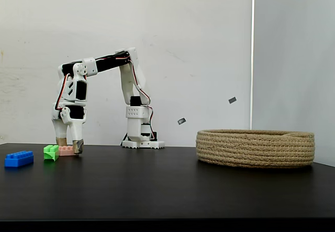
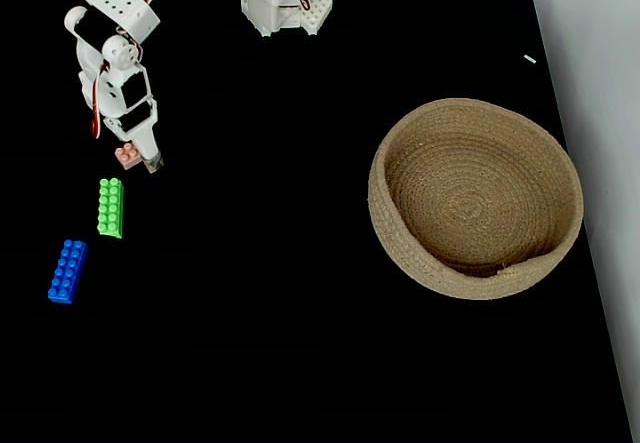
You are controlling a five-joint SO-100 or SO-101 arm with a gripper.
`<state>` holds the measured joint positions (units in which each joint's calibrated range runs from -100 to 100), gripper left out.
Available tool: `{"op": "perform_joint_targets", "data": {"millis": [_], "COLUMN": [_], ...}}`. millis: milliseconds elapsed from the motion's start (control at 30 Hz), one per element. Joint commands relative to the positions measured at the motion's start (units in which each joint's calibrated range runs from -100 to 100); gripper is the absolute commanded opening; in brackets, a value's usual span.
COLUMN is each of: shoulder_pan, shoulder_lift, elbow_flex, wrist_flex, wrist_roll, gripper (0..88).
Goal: Place the lego blocks in the tray
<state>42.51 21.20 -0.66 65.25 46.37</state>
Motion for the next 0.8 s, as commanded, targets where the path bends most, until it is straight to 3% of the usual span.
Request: {"op": "perform_joint_targets", "data": {"millis": [0,133,467,767], "shoulder_pan": [-1.04,-1.87,-7.06,-25.36], "shoulder_lift": [0.03,0.55,-11.57,-29.80], "elbow_flex": [-2.12,-0.84,-3.76,-6.86], "wrist_flex": [-0.40,-0.56,6.18,11.01], "wrist_roll": [-0.83,-2.15,-2.00,-1.81], "gripper": [16.9,0.4,0.0,0.0]}}
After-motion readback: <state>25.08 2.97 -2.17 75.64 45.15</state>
